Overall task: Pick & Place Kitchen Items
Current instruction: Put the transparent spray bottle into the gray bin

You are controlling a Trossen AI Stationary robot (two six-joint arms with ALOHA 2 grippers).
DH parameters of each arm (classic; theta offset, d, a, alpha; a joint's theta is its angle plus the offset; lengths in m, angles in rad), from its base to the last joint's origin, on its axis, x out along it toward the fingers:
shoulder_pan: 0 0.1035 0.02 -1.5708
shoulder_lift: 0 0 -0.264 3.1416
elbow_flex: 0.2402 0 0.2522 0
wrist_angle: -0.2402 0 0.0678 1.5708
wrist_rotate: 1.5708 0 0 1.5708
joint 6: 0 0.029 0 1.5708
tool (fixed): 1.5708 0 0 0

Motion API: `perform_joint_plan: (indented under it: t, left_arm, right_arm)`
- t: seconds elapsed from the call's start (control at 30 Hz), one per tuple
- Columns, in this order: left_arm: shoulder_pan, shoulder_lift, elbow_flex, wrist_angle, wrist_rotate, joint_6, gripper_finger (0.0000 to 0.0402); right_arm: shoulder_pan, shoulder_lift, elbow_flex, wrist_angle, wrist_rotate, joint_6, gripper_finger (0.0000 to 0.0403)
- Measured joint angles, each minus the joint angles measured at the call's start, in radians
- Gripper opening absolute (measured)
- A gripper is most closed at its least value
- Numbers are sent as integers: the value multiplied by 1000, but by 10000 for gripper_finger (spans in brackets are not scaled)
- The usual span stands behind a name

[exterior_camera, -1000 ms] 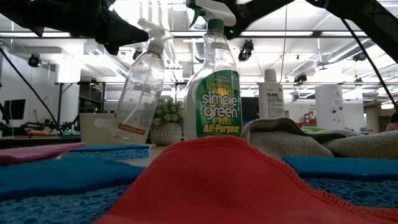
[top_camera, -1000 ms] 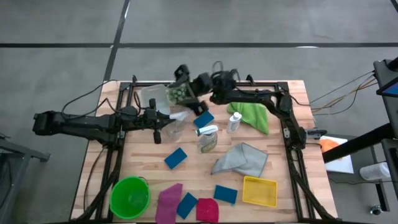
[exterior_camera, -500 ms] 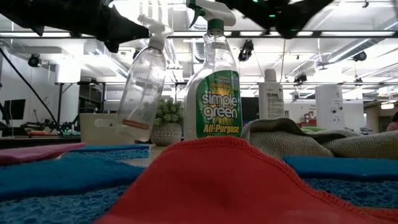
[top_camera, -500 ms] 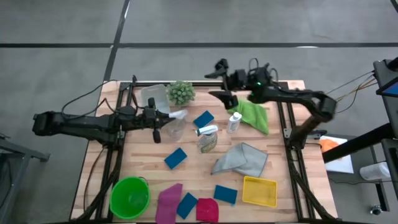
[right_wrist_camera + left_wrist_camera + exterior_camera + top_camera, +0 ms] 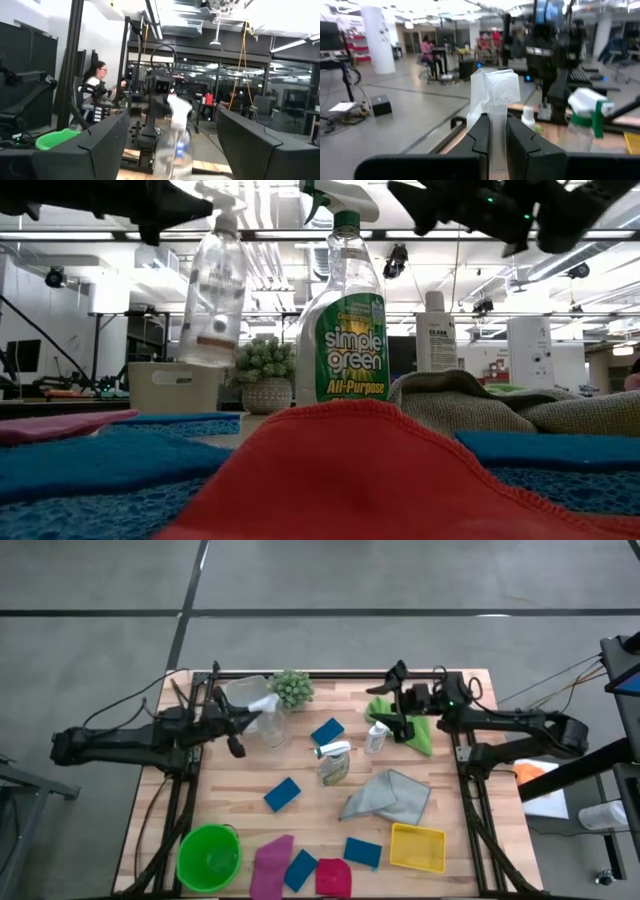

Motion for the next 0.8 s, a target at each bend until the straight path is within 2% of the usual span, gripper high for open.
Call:
perform_joint_plan:
  t: [0.2, 0.53, 0.67, 0.8]
  left_arm:
    - [0, -36, 32, 3, -57, 36, 26]
    - [2, -33, 46, -1, -389, 195, 26]
    - [32, -33, 43, 7, -443, 163, 26]
    - [92, -33, 28, 12, -448, 67, 26]
  right_arm:
    - [0, -55, -68, 0, 1, 15, 290]
    - [17, -28, -104, -5, -1, 20, 290]
    - [23, -2, -104, -5, -3, 8, 290]
    - [25, 27, -104, 5, -3, -3, 290]
